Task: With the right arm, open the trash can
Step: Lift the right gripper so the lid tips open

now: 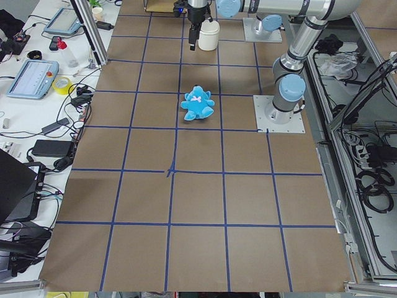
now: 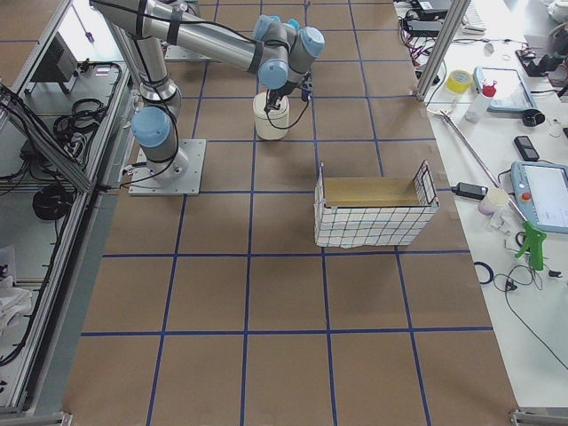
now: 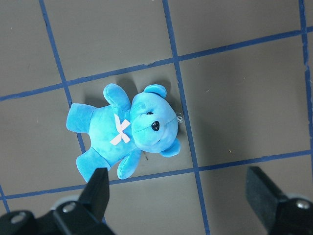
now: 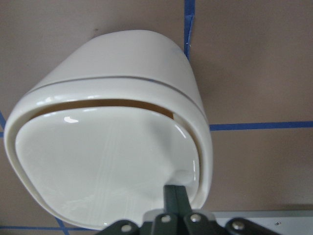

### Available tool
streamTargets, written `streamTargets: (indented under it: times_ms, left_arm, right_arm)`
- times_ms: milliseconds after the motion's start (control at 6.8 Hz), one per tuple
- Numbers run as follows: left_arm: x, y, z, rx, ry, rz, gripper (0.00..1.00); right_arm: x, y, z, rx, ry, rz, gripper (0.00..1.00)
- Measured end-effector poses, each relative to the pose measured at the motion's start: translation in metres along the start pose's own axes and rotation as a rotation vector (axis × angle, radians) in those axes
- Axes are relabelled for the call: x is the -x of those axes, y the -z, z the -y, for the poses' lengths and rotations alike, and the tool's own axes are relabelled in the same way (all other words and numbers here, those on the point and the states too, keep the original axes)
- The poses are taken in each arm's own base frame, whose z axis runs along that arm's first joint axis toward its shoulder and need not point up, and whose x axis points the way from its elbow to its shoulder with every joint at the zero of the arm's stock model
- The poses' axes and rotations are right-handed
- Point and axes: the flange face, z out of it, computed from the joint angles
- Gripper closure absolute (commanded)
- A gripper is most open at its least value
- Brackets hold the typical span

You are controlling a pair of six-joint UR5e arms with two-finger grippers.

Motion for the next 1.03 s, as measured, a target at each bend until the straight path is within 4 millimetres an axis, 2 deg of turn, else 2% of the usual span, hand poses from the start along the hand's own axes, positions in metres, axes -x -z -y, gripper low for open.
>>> streamTargets:
  times_ms: [441,588,735,882,1029]
  left_arm:
    - [0.0,0.0,0.0,0.0,0.0,0.0,0.0]
    - [0.0,0.0,0.0,0.0,0.0,0.0,0.0]
    - [0.0,0.0,0.0,0.0,0.0,0.0,0.0]
    - [0.0,0.0,0.0,0.0,0.0,0.0,0.0]
    - [0.0,0.0,0.0,0.0,0.0,0.0,0.0]
  right_arm:
    - [0.001,0.002,0.001,-0.008,-0.001,0.009,1.0]
    - [0.001,0.01,0.0,-0.023,-0.002,0.004,0.7]
    - [0.001,0.027,-0.003,-0.046,-0.009,0.001,0.45]
    - [0.001,0.055,-0.01,-0.078,-0.02,0.001,0.23]
    - [0.001,0.092,-0.016,-0.124,-0.027,-0.005,0.0]
